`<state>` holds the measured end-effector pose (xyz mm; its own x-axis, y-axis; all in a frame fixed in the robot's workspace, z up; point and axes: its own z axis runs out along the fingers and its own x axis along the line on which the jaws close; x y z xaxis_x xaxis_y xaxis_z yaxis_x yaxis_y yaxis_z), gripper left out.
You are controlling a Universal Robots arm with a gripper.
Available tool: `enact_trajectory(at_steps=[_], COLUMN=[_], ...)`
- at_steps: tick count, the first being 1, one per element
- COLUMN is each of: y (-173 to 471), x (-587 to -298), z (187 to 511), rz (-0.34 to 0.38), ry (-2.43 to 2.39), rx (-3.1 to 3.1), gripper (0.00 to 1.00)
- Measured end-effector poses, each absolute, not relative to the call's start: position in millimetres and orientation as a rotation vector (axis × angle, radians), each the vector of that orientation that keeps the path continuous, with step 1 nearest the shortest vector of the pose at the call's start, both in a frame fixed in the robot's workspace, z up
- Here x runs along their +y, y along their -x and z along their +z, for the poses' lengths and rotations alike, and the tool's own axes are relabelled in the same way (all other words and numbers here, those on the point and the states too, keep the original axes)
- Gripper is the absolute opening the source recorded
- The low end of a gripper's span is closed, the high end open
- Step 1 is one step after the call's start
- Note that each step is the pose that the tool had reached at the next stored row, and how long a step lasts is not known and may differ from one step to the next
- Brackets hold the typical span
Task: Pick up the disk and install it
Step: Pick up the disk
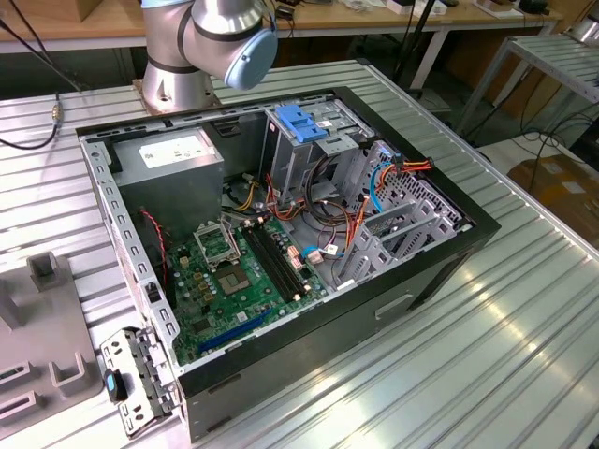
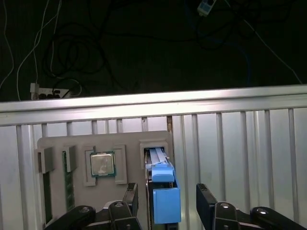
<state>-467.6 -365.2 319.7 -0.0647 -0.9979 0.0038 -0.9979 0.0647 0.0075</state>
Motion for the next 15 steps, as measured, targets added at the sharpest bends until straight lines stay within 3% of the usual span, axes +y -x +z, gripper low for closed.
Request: enact_trajectory(at_steps=[15], y=[467], x=[-369], z=[298], rz=[-0.005], ry=[-2.143], rx=[-2.286], gripper=[0.60])
